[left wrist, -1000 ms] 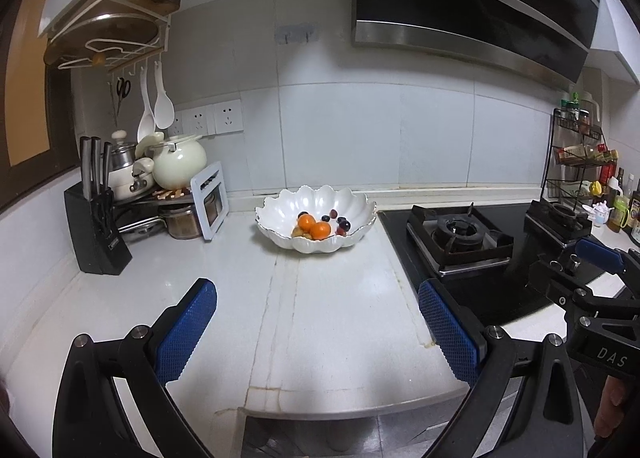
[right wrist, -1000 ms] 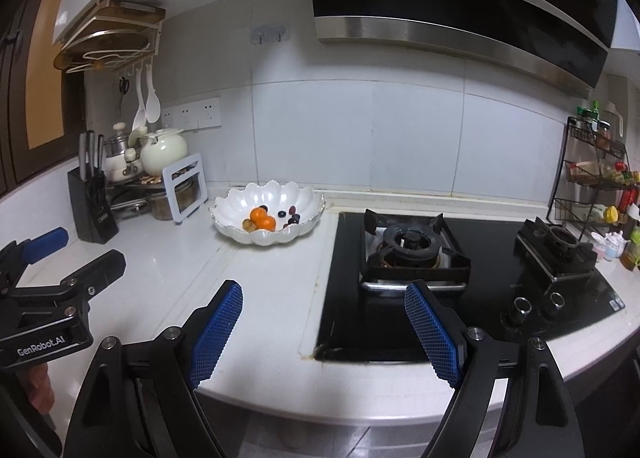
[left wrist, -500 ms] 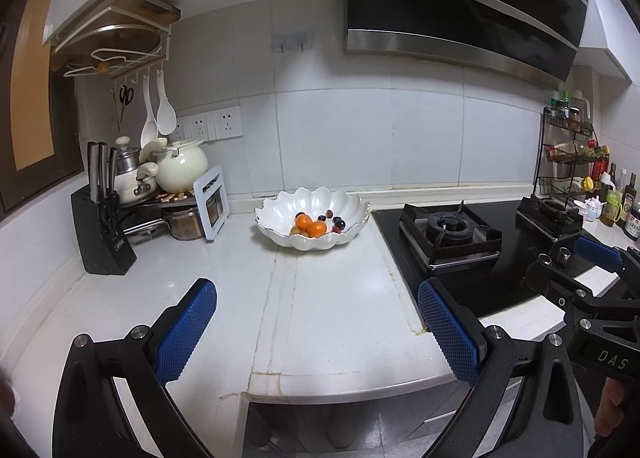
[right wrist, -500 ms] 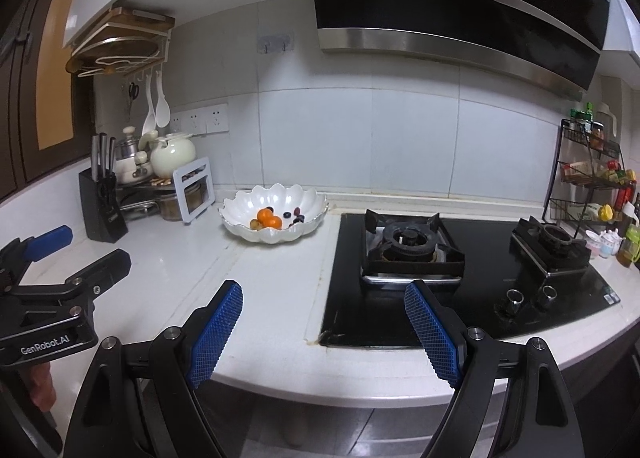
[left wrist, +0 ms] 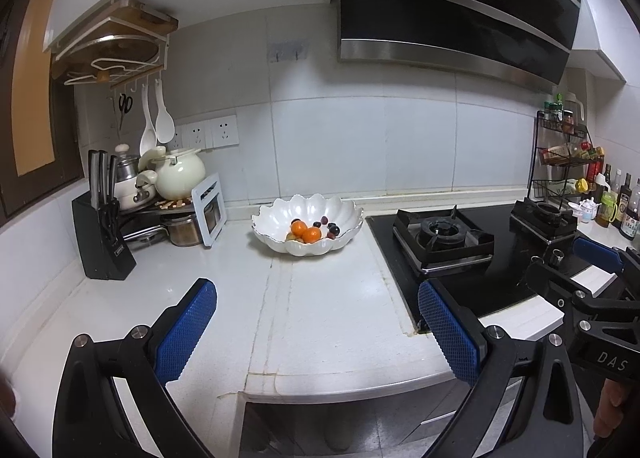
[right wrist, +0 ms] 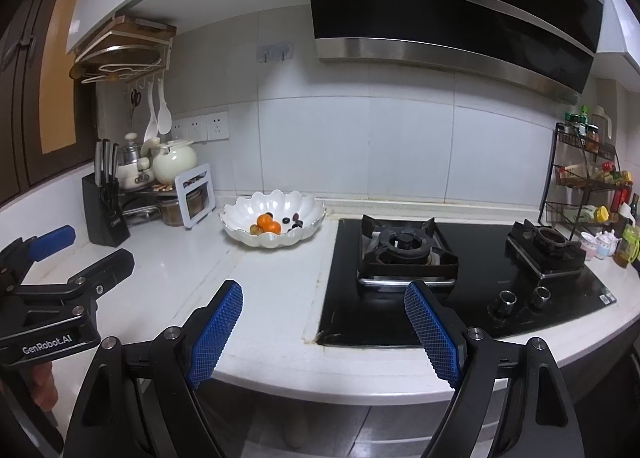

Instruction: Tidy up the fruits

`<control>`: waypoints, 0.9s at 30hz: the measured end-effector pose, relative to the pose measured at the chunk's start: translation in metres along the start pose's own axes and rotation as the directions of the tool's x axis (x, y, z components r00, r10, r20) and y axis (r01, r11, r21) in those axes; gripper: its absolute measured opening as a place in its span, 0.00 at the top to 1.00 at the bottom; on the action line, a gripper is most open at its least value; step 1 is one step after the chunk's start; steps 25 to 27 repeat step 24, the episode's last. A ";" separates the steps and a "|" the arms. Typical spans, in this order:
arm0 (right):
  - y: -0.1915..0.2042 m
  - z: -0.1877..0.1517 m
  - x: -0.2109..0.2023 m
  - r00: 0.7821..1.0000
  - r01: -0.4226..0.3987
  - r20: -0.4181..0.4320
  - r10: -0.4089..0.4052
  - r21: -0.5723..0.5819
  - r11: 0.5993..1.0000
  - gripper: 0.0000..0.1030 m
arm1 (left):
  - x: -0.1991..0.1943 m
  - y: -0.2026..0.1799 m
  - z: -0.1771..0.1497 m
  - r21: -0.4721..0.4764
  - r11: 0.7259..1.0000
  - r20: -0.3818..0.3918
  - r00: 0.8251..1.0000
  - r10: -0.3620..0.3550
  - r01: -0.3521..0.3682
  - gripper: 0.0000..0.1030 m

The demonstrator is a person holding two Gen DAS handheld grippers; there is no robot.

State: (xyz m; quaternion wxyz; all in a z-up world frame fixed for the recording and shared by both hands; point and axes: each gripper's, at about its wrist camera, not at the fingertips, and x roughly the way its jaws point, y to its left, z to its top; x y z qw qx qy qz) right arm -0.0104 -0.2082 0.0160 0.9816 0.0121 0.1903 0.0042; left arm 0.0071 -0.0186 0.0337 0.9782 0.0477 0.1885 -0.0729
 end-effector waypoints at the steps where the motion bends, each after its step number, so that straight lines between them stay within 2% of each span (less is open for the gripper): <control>1: 0.000 0.000 -0.001 1.000 0.000 0.000 0.000 0.001 1.000 0.18 | -0.001 0.000 0.000 0.001 1.000 0.001 1.000 0.000 0.000 0.00; 27: 0.000 -0.001 -0.004 1.000 -0.006 -0.003 0.006 0.003 1.000 0.18 | -0.003 -0.001 0.000 -0.004 1.000 -0.007 1.000 -0.002 0.002 0.00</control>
